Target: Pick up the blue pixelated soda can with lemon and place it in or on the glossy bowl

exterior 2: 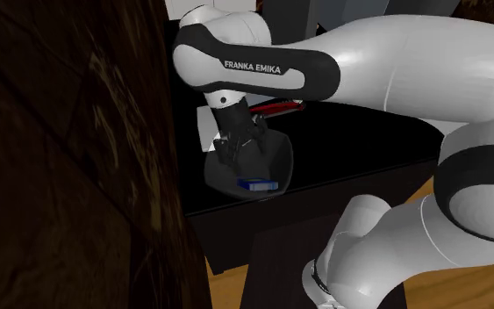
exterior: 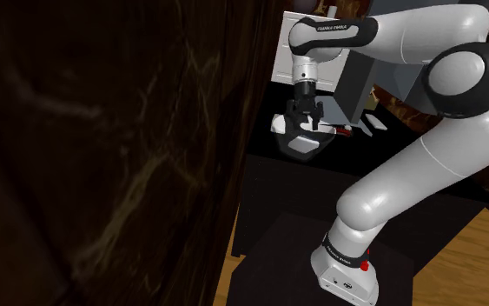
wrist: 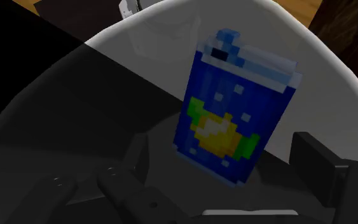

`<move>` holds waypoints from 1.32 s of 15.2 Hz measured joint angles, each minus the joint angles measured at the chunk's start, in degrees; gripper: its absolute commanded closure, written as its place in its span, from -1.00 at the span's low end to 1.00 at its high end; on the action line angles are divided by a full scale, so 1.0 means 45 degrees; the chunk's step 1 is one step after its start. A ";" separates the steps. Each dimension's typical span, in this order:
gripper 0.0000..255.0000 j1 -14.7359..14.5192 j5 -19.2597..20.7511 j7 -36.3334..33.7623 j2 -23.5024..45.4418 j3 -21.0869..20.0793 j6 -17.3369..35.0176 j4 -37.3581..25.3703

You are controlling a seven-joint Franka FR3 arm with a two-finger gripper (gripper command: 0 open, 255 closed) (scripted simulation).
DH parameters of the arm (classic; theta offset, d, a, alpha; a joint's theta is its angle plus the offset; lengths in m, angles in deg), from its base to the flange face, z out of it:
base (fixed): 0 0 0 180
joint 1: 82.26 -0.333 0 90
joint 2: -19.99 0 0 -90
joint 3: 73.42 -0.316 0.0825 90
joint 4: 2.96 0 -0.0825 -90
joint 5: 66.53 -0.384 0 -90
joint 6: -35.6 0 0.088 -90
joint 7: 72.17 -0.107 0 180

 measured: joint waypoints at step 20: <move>1.00 0.1678 -0.4075 -0.1832 0.0089 0.1914 0.0591 0.2478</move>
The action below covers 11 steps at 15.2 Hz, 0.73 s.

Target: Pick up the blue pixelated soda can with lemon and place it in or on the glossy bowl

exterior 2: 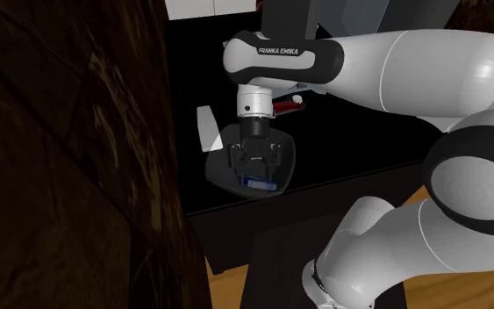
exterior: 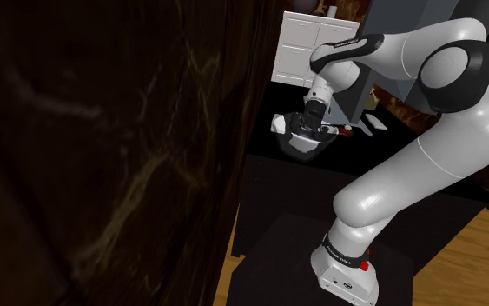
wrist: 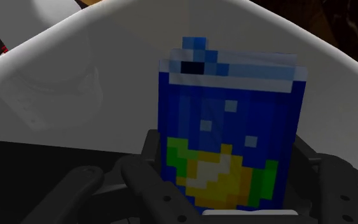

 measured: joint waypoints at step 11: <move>1.00 -0.0016 -0.0029 -0.0094 0.0012 -0.0010 -0.0192 -0.0108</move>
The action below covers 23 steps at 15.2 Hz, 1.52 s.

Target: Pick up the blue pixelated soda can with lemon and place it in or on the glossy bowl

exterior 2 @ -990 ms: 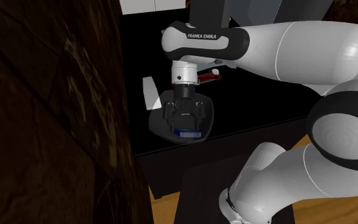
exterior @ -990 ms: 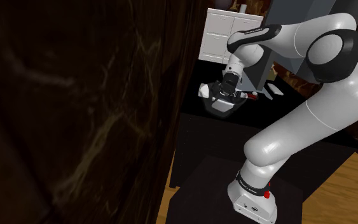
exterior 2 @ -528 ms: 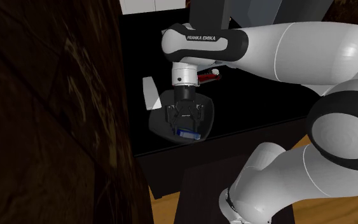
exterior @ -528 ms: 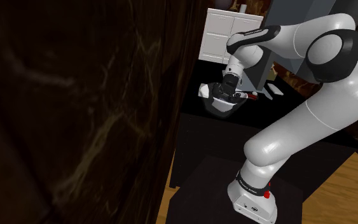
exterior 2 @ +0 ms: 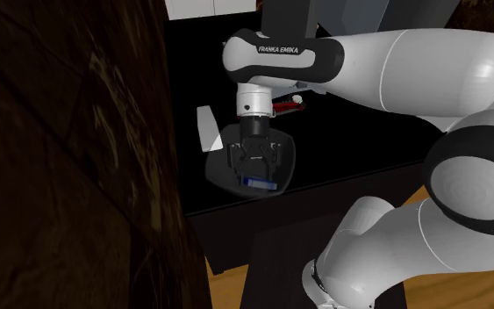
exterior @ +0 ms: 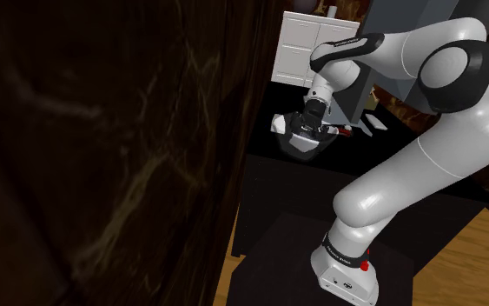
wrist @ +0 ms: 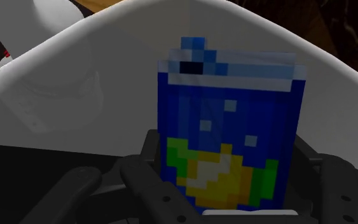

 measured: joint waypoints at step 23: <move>1.00 -0.0132 -0.0733 -0.1773 -0.0275 -0.0039 -0.3376 -0.3493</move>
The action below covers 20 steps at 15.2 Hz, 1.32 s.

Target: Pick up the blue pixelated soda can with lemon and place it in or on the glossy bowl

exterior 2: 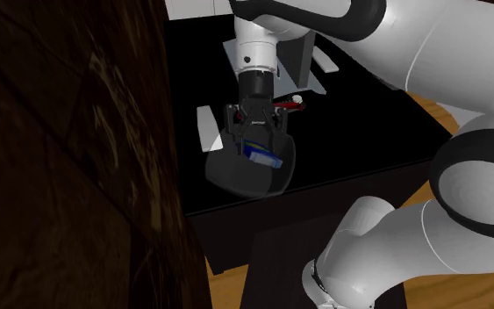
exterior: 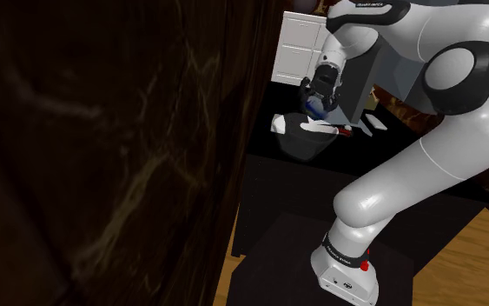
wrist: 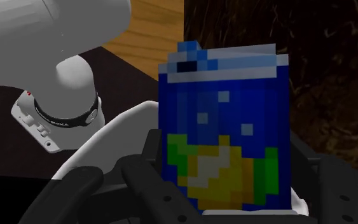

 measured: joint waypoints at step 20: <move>1.00 -0.0120 -0.0215 0.0575 0.2226 0.0744 -0.1066 -0.2841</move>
